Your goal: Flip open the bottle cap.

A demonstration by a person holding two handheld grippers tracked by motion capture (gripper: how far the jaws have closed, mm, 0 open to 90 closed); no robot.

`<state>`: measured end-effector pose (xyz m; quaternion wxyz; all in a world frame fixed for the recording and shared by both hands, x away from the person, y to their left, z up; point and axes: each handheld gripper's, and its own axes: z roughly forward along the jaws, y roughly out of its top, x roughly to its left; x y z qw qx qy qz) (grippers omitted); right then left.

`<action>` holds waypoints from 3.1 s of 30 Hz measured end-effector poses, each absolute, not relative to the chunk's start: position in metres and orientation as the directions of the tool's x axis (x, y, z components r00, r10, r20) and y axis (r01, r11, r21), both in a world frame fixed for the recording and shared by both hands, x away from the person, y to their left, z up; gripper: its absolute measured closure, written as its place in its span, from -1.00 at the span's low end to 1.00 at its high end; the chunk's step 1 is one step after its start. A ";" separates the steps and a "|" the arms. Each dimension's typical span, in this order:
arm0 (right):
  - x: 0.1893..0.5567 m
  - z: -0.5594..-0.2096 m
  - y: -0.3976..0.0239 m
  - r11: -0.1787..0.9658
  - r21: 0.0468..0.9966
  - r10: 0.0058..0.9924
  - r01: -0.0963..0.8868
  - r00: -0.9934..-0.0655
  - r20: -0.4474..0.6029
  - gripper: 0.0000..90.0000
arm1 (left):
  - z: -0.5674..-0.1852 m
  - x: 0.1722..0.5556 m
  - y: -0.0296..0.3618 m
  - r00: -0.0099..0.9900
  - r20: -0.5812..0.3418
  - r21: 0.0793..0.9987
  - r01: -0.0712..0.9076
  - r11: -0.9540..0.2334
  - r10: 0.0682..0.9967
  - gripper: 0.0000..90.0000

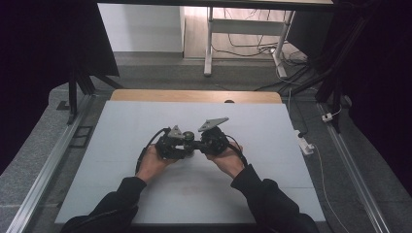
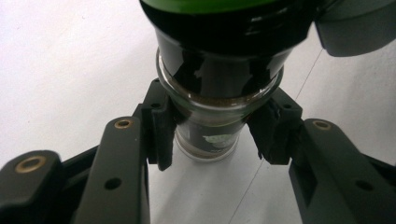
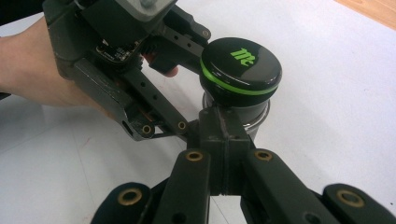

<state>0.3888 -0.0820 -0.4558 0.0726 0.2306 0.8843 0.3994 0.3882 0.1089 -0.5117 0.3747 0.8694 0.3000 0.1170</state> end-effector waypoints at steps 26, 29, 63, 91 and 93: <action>0.392 -0.444 -0.078 0.545 0.766 0.476 0.342 -0.878 0.053 1.00 | -0.511 0.388 0.108 0.791 -0.020 0.717 0.437 -0.543 0.611 0.19; 0.393 -0.443 -0.078 0.542 0.769 0.475 0.340 -0.878 0.053 1.00 | -0.511 0.388 0.109 0.791 -0.022 0.718 0.438 -0.541 0.611 0.19; 0.419 -0.435 -0.075 0.508 0.787 0.510 0.349 -0.858 0.052 1.00 | -0.512 0.388 0.108 0.791 -0.016 0.720 0.434 -0.542 0.612 0.19; 0.416 -0.429 -0.085 0.505 0.785 0.525 0.360 -0.850 0.052 0.52 | -0.497 0.388 0.124 0.775 -0.100 0.734 0.481 -0.479 0.624 -0.16; 0.414 -0.430 -0.087 0.508 0.781 0.527 0.364 -0.848 0.052 0.44 | -0.497 0.388 0.126 0.773 -0.122 0.736 0.492 -0.466 0.623 -0.23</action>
